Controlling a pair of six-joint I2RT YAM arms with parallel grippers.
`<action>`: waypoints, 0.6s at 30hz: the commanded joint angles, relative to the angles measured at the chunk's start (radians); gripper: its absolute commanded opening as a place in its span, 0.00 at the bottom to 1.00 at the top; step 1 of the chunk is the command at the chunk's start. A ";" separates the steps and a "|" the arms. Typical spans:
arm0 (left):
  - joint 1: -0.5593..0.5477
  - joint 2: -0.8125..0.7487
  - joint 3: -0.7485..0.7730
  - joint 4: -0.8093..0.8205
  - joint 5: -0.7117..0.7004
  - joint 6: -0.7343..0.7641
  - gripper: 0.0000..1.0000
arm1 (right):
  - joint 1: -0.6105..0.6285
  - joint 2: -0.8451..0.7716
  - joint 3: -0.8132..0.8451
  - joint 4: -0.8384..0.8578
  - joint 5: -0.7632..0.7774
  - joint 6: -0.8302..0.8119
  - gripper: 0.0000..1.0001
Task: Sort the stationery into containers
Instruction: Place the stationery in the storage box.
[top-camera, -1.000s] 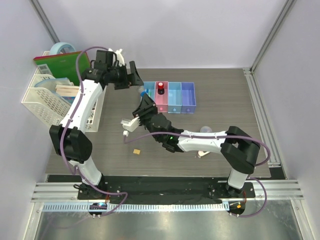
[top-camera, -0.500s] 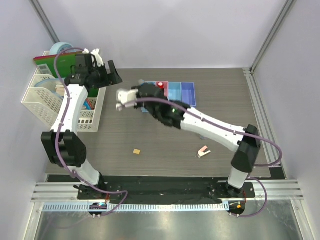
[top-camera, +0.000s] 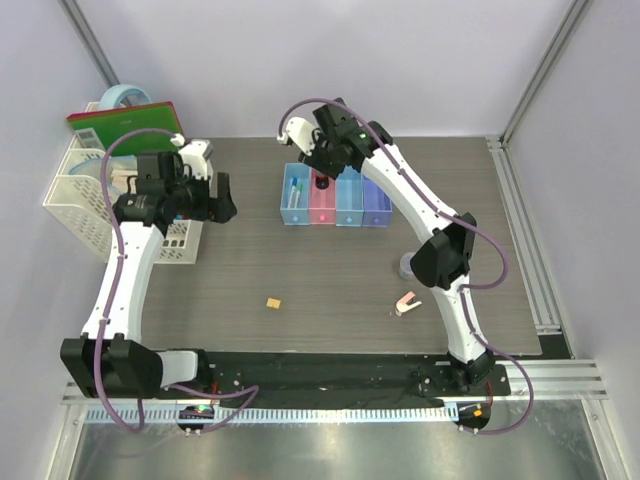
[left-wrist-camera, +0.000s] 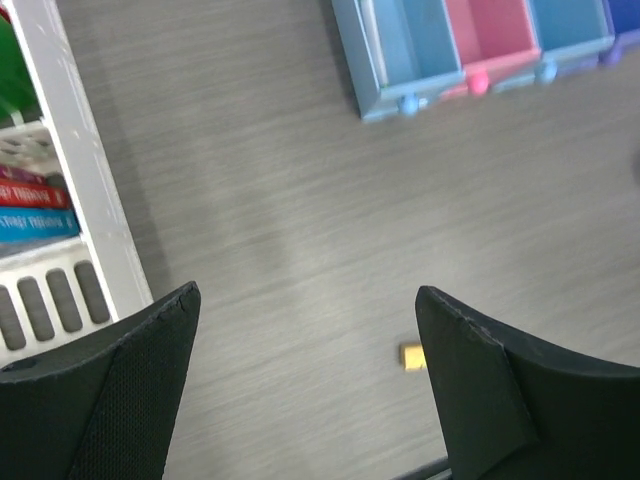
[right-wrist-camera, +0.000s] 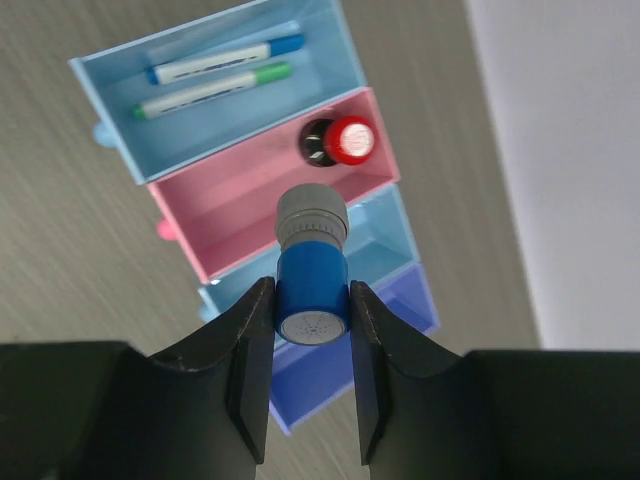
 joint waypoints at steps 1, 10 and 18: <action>0.003 -0.101 -0.062 -0.083 0.051 0.129 0.88 | -0.033 0.010 -0.021 -0.006 -0.189 0.085 0.01; 0.005 -0.215 -0.158 -0.191 0.188 0.229 0.85 | -0.083 0.045 -0.083 0.099 -0.274 0.087 0.01; 0.005 -0.236 -0.159 -0.232 0.222 0.232 0.84 | -0.090 0.073 -0.146 0.153 -0.303 0.073 0.01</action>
